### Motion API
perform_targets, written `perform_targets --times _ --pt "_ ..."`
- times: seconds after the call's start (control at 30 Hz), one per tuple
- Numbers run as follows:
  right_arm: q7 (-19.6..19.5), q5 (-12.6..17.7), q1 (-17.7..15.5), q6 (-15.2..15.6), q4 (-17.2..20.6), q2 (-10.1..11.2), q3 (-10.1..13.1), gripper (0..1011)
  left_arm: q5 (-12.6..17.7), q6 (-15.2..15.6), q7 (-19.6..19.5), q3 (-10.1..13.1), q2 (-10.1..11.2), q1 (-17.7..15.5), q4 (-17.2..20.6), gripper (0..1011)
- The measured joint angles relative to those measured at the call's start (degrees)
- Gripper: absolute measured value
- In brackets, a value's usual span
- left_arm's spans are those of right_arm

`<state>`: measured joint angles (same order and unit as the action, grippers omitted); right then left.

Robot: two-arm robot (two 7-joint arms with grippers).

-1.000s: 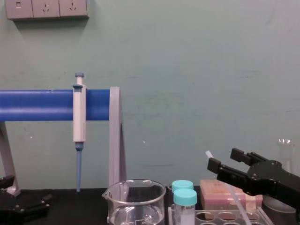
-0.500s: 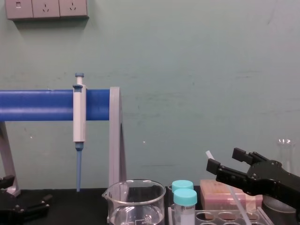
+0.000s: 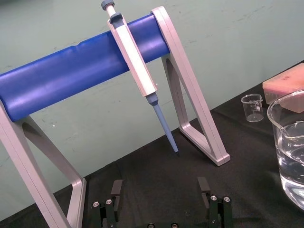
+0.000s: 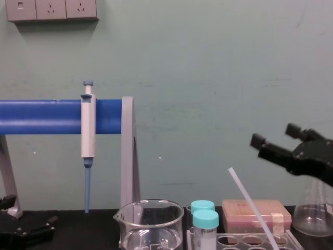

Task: Pick up the stirring rod with one hand, then place it down.

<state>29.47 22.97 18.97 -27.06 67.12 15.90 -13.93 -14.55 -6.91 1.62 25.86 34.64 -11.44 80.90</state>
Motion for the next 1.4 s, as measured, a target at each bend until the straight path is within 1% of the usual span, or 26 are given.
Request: perform_targets --times 0.03,0.1,0.17,0.2,0.23,0.27,0.33,0.37,0.43,0.47,0.5,0.53,0.63,0.73,0.77,0.8,1.03,1.4 --pt "-1.45 -0.67 -0.51 0.20 0.90 -0.17 0.64 1000 0.00 0.00 0.00 0.00 0.00 0.00 0.00 1000" --pt "-3.08 -1.29 -1.01 0.69 1.76 -0.34 1.32 1000 0.00 0.00 0.00 0.00 0.00 0.00 0.00 1000" --pt "-5.48 -1.87 -1.91 2.35 2.96 -0.66 2.33 1000 0.00 0.00 0.00 0.00 0.00 0.00 0.00 1000" --pt "-7.34 -2.33 -2.69 3.87 3.97 -0.87 3.11 1000 0.00 0.00 0.00 0.00 0.00 0.00 0.00 1000" --pt "-7.34 -2.33 -2.69 3.87 3.97 -0.87 3.11 1000 0.00 0.00 0.00 0.00 0.00 0.00 0.00 1000" --pt "-8.95 -2.58 -3.35 5.41 4.70 -1.01 3.82 1000 0.00 0.00 0.00 0.00 0.00 0.00 0.00 1000" --pt "-10.56 -2.87 -4.13 7.05 5.61 -1.17 4.51 1000 0.00 0.00 0.00 0.00 0.00 0.00 0.00 1000" --pt "-12.15 -3.04 -4.96 8.93 6.55 -1.27 5.34 1000 0.00 0.00 0.00 0.00 0.00 0.00 0.00 1000" --pt "-13.60 -3.17 -5.78 10.65 7.39 -1.40 6.12 1000 0.00 0.00 0.00 0.00 0.00 0.00 0.00 1000" --pt "-14.74 -3.26 -6.51 12.23 8.13 -1.45 6.75 1000 0.00 0.00 0.00 0.00 0.00 0.00 0.00 1000" --pt "-15.17 -3.31 -6.86 12.92 8.48 -1.48 7.02 1000 0.00 0.00 0.00 0.00 0.00 0.00 0.00 1000" --pt "-15.93 -3.40 -7.56 14.30 9.10 -1.50 7.51 1000 0.00 0.00 0.00 0.00 0.00 0.00 0.00 1000" --pt "-16.63 -3.40 -8.58 16.57 9.95 -1.55 8.18 1000 0.00 0.00 0.00 0.00 0.00 0.00 0.00 1000" --pt "-16.94 -3.18 -9.59 20.09 10.30 -1.79 8.86 1000 0.00 0.00 0.00 0.00 0.00 0.00 0.00 1000" --pt "-16.94 -3.18 -9.59 20.09 10.30 -1.79 8.86 1000 0.00 0.00 0.00 0.00 0.00 0.00 0.00 1000" --pt "-16.98 -3.14 -9.68 21.05 10.27 -1.91 9.03 1000 0.00 0.00 0.00 0.00 0.00 0.00 0.00 1000" --pt "-17.10 -2.16 -9.41 24.00 9.13 -2.76 9.96 1000 0.00 0.00 0.00 0.00 0.00 0.00 0.00 1000" --pt "-17.02 -2.15 -9.38 24.01 9.10 -2.69 9.86 1000 0.00 0.00 0.00 0.00 0.00 0.00 0.00 1000"
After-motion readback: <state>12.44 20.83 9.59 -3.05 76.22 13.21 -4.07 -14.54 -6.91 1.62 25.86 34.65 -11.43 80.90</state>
